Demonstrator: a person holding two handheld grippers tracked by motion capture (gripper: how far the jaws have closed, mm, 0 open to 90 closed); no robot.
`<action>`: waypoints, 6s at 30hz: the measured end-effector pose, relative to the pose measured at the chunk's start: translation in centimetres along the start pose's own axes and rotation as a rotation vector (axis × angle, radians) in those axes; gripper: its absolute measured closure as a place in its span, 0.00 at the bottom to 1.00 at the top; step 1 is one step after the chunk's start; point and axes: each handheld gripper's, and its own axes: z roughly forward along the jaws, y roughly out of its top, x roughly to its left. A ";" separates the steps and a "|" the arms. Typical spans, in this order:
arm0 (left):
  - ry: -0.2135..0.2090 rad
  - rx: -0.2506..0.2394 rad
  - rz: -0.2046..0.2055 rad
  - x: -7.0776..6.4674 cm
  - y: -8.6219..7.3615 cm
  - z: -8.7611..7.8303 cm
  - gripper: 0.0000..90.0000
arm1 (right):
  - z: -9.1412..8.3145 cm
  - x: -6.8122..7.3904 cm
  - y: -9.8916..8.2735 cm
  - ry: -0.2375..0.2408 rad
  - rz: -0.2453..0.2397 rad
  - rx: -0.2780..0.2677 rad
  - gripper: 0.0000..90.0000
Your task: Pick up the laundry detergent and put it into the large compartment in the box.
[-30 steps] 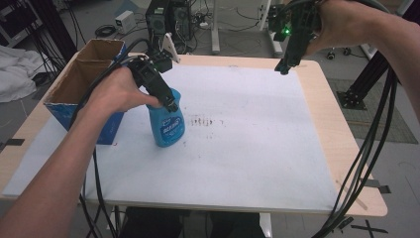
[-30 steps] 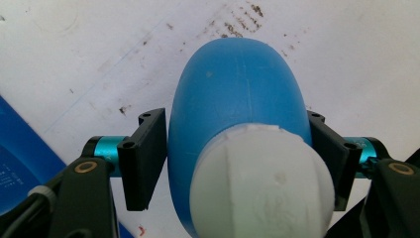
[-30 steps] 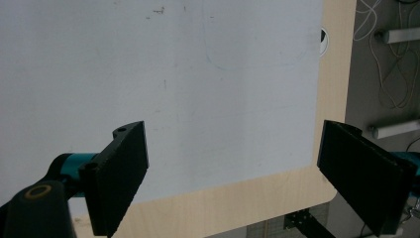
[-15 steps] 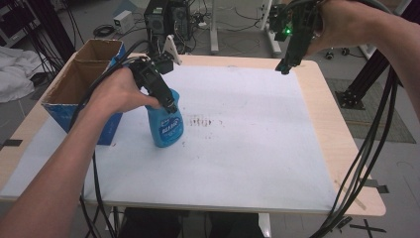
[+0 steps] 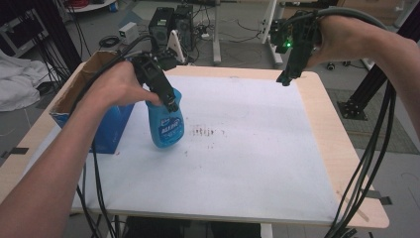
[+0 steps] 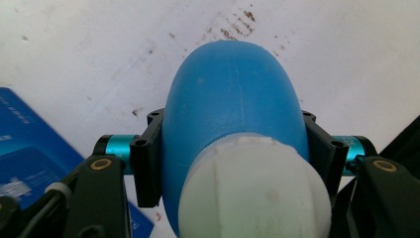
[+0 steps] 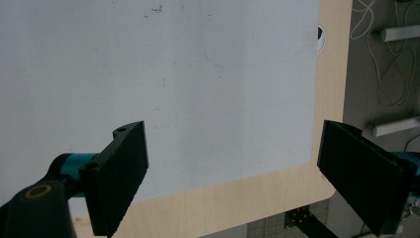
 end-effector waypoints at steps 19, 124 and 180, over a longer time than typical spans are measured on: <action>0.000 -0.057 0.046 2.0 3.2 -14.6 0.42 | 0.3 0.0 0.2 0.001 -0.009 -0.008 0.13; 0.013 0.077 -0.067 15.6 -12.0 0.6 0.42 | 2.4 0.5 0.9 0.025 -0.037 0.015 0.13; 0.045 0.059 -0.005 14.7 -10.6 -4.3 0.27 | 2.5 0.6 0.9 0.036 -0.036 0.024 0.13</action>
